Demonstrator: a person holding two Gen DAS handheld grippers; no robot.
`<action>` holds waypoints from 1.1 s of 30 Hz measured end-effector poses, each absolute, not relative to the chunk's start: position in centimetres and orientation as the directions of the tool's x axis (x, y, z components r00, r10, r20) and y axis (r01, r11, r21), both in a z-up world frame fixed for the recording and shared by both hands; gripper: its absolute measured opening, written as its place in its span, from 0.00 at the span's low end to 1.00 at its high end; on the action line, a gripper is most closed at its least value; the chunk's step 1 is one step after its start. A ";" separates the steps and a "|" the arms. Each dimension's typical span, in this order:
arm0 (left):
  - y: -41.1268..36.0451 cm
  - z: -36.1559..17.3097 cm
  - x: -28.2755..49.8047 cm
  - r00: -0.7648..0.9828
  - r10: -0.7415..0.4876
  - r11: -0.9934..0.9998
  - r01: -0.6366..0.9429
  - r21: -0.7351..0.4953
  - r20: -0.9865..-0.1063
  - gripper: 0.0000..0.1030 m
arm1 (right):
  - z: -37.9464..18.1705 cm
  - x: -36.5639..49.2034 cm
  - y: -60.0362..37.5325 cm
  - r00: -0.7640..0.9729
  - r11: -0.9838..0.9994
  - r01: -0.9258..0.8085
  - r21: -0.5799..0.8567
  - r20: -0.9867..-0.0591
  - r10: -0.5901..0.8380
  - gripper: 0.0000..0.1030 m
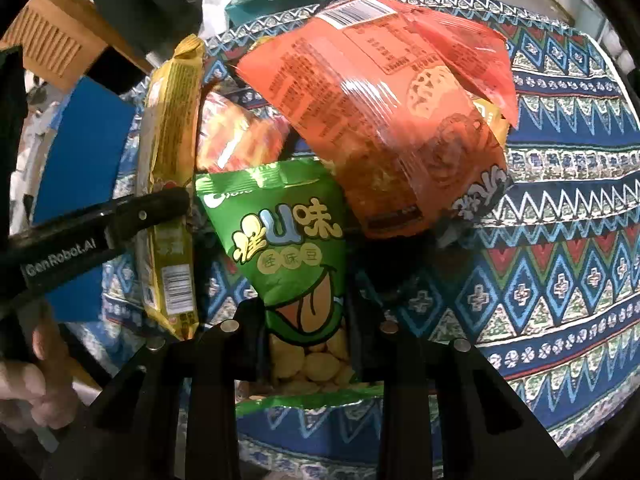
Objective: Organize snacks
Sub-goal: 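Grasp the green peanut bag with the right tool while the left tool grasps the gold bar, then carry both snacks over the cardboard box and open both tools to drop them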
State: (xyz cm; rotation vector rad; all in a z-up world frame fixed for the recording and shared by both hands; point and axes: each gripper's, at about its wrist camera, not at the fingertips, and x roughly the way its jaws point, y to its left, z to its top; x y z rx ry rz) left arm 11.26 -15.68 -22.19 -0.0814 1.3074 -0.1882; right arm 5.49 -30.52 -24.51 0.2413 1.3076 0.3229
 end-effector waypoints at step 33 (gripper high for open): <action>-8.2 -14.4 5.6 0.388 -0.189 0.982 0.068 -0.177 -0.902 0.28 | -16.2 5.0 -25.3 0.380 0.930 -0.211 0.300 -0.852 0.361 0.28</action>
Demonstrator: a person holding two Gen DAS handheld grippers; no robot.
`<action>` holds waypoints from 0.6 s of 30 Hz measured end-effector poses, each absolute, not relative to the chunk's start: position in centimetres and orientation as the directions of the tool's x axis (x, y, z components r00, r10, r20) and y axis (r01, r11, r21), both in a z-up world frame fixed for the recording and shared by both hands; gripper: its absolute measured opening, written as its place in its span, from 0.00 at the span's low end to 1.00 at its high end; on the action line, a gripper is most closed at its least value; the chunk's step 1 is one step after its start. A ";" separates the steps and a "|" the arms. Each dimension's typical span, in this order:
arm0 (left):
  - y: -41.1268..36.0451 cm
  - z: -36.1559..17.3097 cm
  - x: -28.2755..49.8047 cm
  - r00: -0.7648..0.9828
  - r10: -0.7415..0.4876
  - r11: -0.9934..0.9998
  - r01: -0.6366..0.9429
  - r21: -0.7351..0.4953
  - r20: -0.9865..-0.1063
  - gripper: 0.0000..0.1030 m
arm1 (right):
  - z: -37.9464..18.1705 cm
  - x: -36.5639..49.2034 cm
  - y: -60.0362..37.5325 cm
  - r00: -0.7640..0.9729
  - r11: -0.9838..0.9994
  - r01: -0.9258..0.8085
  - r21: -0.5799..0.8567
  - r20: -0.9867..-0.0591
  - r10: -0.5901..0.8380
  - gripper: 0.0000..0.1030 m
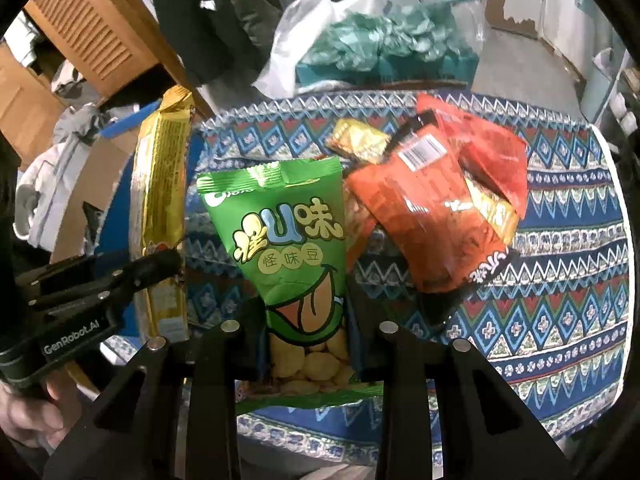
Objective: Organize snacks
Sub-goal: 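Carry both snacks over the cardboard box and open both tools to drop them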
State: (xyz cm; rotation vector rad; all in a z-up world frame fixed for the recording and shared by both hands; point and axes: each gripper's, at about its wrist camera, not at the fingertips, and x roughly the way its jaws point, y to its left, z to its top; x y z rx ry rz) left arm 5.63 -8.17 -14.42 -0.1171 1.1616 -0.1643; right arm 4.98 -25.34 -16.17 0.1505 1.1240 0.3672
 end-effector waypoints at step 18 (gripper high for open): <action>-2.4 -8.7 2.9 0.502 -0.181 0.980 0.018 -0.200 -0.846 0.28 | -10.9 5.6 -19.8 0.437 0.905 -0.293 0.308 -0.799 0.413 0.28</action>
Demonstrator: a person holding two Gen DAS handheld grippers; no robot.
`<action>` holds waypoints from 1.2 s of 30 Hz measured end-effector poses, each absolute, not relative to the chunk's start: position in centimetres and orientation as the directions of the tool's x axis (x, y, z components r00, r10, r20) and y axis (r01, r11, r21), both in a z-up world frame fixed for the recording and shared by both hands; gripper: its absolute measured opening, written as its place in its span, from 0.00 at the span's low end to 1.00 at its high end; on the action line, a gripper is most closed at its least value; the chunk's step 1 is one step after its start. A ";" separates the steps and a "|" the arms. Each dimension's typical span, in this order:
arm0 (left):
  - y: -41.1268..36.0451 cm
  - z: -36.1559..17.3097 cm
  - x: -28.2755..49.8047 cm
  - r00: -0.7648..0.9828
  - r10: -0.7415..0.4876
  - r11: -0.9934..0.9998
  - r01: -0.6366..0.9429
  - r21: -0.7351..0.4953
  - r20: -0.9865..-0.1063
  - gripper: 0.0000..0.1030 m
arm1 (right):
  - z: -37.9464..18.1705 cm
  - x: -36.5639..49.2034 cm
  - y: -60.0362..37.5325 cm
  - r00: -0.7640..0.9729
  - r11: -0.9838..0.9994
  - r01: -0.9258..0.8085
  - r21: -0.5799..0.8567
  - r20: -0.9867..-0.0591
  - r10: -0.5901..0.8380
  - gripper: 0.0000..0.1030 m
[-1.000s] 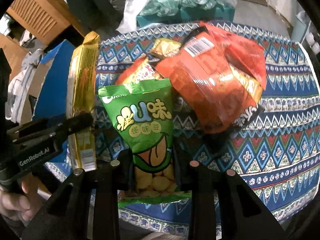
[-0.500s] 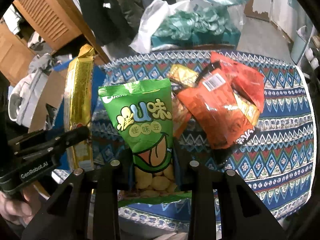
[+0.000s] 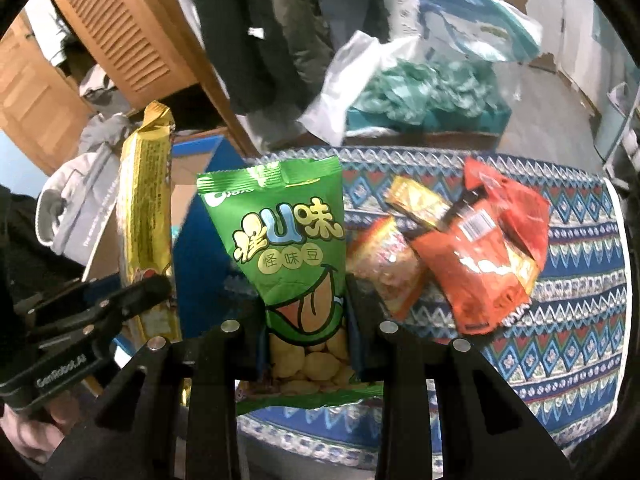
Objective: Organize snacks
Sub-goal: 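Carry both snacks over the cardboard box and open both tools to drop them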
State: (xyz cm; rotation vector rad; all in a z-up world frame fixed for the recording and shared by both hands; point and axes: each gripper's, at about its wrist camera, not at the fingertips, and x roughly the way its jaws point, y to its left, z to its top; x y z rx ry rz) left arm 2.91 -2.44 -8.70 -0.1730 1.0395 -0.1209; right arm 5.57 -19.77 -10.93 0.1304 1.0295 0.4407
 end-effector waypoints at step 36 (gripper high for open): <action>14.6 -9.7 2.3 0.539 -0.016 0.941 -0.276 -0.194 -0.842 0.28 | -9.4 8.0 0.2 0.315 0.798 -0.516 0.312 -0.797 0.516 0.28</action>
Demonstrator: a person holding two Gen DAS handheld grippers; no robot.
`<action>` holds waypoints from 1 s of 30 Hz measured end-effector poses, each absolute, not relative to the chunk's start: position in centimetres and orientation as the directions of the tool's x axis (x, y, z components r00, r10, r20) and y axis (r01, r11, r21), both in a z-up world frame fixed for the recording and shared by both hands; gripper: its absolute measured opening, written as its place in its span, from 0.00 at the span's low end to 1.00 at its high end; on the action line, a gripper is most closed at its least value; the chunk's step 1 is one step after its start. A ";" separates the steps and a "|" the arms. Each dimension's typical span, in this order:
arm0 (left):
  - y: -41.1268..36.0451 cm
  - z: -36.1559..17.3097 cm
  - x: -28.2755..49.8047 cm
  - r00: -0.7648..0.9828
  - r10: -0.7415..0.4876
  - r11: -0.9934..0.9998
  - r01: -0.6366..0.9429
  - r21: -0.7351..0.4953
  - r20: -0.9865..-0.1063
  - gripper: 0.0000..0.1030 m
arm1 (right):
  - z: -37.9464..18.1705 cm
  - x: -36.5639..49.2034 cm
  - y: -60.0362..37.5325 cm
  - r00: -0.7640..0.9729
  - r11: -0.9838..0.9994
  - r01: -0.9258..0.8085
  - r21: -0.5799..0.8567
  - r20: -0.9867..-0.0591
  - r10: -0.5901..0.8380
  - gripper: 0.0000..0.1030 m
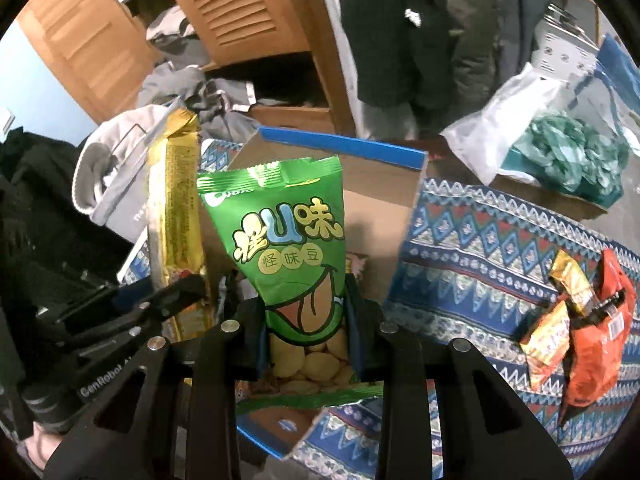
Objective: Organize snacks
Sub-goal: 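Carry both snacks over the cardboard box and open both tools to drop them, then move both tools back over the remaining snack pile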
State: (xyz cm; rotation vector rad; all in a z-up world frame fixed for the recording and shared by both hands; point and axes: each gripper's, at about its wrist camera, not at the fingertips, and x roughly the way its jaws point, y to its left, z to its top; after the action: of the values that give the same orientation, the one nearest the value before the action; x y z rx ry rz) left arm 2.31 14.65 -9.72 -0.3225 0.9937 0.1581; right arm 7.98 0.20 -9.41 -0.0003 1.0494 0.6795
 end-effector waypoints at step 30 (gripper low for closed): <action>14.1 -9.5 2.3 0.547 0.006 0.943 -0.281 -0.177 -0.837 0.52 | -8.3 9.0 -1.6 0.387 0.832 -0.485 0.270 -0.787 0.481 0.63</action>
State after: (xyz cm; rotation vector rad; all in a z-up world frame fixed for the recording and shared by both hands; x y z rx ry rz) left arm 2.26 14.06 -9.46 -0.3075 0.9807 0.1732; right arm 9.02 -1.58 -8.31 -0.0048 0.9993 0.6144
